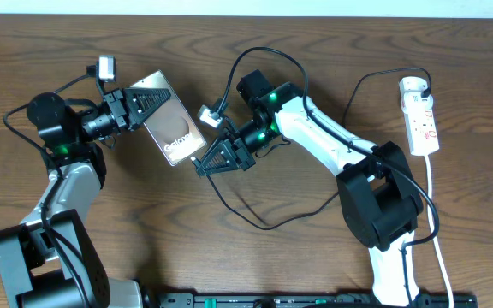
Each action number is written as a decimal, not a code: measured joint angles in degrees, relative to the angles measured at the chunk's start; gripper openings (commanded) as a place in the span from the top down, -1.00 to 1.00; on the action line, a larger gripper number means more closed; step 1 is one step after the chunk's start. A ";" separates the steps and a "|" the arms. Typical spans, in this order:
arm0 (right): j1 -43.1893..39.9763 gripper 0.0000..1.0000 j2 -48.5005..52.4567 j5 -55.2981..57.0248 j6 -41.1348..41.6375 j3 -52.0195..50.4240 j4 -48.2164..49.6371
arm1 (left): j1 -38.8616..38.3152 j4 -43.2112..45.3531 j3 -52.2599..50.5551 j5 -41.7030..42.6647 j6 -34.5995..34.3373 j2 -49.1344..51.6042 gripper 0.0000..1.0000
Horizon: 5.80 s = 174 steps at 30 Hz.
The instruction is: Plug charger to phone and switch on socket
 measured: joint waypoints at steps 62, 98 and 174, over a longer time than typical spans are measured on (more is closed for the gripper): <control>-0.02 0.98 0.02 1.49 2.91 -0.20 2.80 | -0.81 0.02 0.00 0.28 3.41 0.00 0.85; -1.42 0.97 0.02 0.72 10.71 -0.72 13.44 | -0.81 0.09 0.00 -5.75 4.26 0.00 0.85; -8.92 -0.99 0.11 38.47 34.56 -1.22 13.18 | 0.22 -73.13 -4.66 -52.76 40.22 -0.15 0.85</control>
